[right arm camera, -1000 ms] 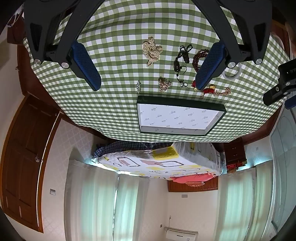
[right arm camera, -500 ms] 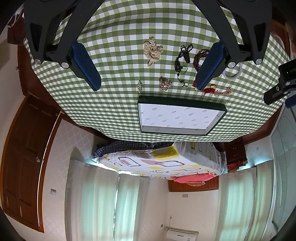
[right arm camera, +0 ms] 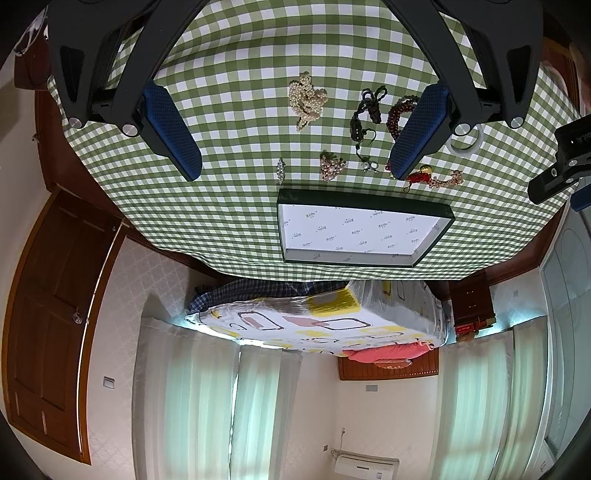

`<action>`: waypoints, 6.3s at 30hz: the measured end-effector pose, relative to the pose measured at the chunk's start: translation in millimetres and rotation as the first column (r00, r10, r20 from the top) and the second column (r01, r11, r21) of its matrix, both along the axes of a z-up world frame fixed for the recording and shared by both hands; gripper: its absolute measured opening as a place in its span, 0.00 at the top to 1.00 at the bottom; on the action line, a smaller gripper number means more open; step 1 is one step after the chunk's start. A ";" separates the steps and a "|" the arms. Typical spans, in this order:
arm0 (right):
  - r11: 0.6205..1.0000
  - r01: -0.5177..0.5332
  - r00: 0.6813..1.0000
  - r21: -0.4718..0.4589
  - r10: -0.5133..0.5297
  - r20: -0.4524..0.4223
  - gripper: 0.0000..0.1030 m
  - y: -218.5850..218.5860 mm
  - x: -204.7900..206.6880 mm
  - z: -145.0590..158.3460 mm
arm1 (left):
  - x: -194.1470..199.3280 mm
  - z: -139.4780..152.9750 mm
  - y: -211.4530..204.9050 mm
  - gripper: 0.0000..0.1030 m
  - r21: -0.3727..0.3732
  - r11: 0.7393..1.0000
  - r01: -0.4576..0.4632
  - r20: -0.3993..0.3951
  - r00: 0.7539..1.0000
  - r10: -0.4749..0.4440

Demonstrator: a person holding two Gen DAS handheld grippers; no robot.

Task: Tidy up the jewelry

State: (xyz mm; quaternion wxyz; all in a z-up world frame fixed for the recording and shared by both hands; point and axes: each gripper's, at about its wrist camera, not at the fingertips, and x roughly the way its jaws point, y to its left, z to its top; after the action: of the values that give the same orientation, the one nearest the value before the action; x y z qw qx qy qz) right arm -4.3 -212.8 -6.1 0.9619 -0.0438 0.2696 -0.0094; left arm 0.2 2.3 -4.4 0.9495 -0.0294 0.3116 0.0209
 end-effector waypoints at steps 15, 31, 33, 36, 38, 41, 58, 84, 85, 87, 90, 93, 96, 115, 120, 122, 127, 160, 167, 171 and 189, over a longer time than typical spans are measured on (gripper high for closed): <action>1.000 -0.001 1.000 0.001 0.001 0.000 0.04 0.0 -0.2 -0.2 | -0.8 -2.6 -0.8 0.07 0.006 1.000 0.006 -0.005 1.000 -0.006; 1.000 0.000 1.000 0.003 0.000 0.000 0.04 -0.1 0.1 -0.7 | -0.8 -3.7 -0.7 0.07 0.011 1.000 0.012 -0.009 1.000 -0.012; 1.000 -0.001 1.000 0.002 0.001 0.001 0.04 -0.1 -0.3 -0.6 | -0.7 -3.5 -1.1 0.07 0.010 1.000 0.013 -0.011 1.000 -0.013; 1.000 -0.001 1.000 0.003 0.001 0.001 0.04 -0.6 0.1 -0.1 | -0.8 -3.4 -1.1 0.07 0.010 1.000 0.012 -0.010 1.000 -0.012; 1.000 -0.001 1.000 0.003 0.001 0.001 0.04 -0.4 0.1 -0.4 | -0.6 -3.4 -1.2 0.07 0.010 1.000 0.011 -0.010 1.000 -0.011; 1.000 -0.001 1.000 0.004 0.001 0.000 0.04 -0.7 0.0 -0.2 | 0.3 -3.8 -1.1 0.07 0.007 1.000 0.009 -0.014 1.000 -0.009; 1.000 0.002 1.000 0.010 -0.002 -0.022 0.04 -2.4 5.7 -3.6 | 8.2 -16.5 -1.5 0.07 -0.023 0.999 0.045 -0.056 0.997 -0.046; 0.996 0.021 0.958 0.084 0.004 -0.285 0.05 -15.5 64.7 -121.4 | 66.9 -125.0 10.2 0.07 0.027 0.999 0.034 -0.260 0.965 -0.026; 0.996 0.021 0.956 0.085 0.005 -0.294 0.08 -15.5 66.6 -124.5 | 69.5 -128.3 10.4 0.07 0.031 0.999 0.033 -0.264 0.964 -0.024; 0.995 0.018 0.950 0.100 0.014 -0.312 0.17 -16.5 70.0 -129.4 | 74.2 -134.7 12.6 0.07 0.027 0.999 0.031 -0.279 0.960 -0.022; 0.994 0.020 0.943 0.111 0.018 -0.332 0.21 -18.4 72.6 -134.4 | 79.5 -141.3 13.4 0.07 0.023 0.999 0.028 -0.295 0.955 -0.020; 0.993 0.020 0.940 0.112 0.020 -0.340 0.22 -17.7 74.7 -136.9 | 82.6 -146.3 14.4 0.07 0.024 0.999 0.028 -0.308 0.951 -0.019; 0.994 0.016 0.938 0.105 0.021 -0.345 0.22 -16.2 77.9 -139.2 | 86.4 -146.5 13.2 0.07 0.028 0.999 0.032 -0.298 0.954 -0.022; 0.996 -0.006 0.930 0.088 0.038 -0.364 0.27 -15.6 76.4 -150.3 | 77.4 -150.5 15.6 0.07 0.026 0.998 0.051 -0.252 0.967 -0.043; 0.996 -0.010 0.933 0.088 0.041 -0.357 0.34 -15.0 74.2 -149.0 | 69.8 -146.9 11.8 0.26 0.033 0.996 0.078 -0.230 0.971 -0.068; 0.996 -0.014 0.934 0.089 0.044 -0.354 0.38 -14.2 74.1 -148.9 | 68.6 -145.7 9.5 0.32 0.036 0.995 0.091 -0.225 0.971 -0.081; 0.996 -0.041 0.938 0.084 0.068 -0.339 0.59 -10.6 71.1 -147.9 | 67.6 -144.6 8.5 0.33 0.038 0.994 0.099 -0.219 0.972 -0.089; 0.981 -0.101 0.966 0.164 0.136 -0.220 0.85 -9.6 69.3 -106.3 | 73.3 -102.7 7.1 0.34 0.026 0.996 0.080 -0.120 0.990 -0.077; 0.980 -0.110 0.974 0.168 0.140 -0.177 0.86 -9.6 77.7 -88.5 | 80.0 -90.4 -1.9 0.34 0.017 0.994 0.105 -0.098 0.990 -0.102; 0.979 -0.119 0.980 0.167 0.142 -0.139 0.86 -7.6 89.5 -71.8 | 86.9 -82.3 -5.7 0.34 0.010 0.993 0.114 -0.086 0.990 -0.113; 0.978 -0.156 0.986 0.136 0.163 -0.046 0.85 -9.4 225.0 -51.2 | 212.2 -54.7 -59.6 0.34 0.008 0.988 0.153 0.013 0.988 -0.153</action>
State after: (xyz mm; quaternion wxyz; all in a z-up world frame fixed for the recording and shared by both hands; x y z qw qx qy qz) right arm 220.7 -222.3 -57.3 0.9523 -0.0019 0.2925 0.0867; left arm 212.4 -57.3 -59.0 0.9505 -0.0022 0.3066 -0.0510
